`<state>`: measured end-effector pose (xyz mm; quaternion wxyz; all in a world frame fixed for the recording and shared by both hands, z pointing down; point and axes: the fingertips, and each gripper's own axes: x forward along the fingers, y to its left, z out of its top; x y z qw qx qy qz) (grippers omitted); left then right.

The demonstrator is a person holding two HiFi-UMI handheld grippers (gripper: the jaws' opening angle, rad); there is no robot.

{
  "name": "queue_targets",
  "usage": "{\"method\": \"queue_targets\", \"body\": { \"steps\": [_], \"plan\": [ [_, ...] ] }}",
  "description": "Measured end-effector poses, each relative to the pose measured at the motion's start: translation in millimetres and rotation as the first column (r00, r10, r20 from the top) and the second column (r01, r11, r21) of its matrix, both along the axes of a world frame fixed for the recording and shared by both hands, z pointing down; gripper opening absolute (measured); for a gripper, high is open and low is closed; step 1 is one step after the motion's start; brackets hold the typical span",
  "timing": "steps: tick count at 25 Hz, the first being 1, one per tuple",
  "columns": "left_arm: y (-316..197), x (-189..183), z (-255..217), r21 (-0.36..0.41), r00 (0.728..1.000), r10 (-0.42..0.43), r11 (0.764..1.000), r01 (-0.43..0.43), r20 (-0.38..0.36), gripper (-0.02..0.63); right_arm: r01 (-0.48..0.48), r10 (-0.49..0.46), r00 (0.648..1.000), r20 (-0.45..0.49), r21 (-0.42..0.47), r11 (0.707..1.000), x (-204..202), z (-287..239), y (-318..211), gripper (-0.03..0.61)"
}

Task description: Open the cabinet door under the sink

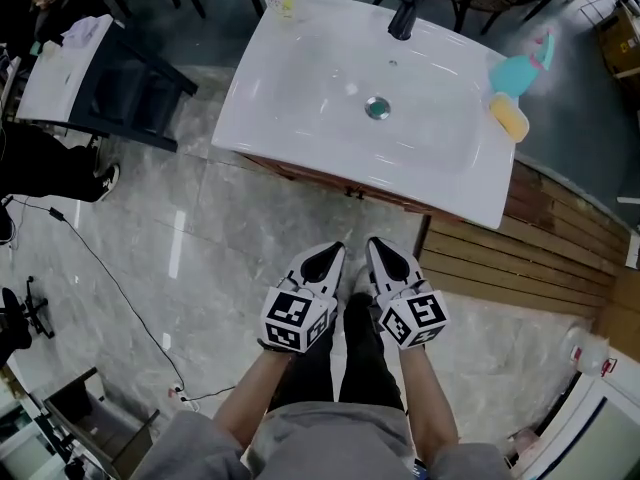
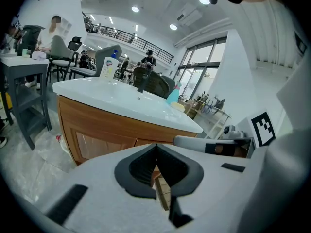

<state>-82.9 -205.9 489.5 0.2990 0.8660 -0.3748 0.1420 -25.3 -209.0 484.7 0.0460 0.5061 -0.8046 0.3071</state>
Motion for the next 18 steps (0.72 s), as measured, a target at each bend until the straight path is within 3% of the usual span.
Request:
{"method": "queue_targets", "body": {
  "steps": [18],
  "plan": [
    [-15, 19, 66, 0.010, 0.998, -0.036, 0.999, 0.035, 0.058, 0.008, -0.062, 0.065, 0.994, 0.085, -0.031, 0.998, 23, 75, -17, 0.012]
  ]
}}
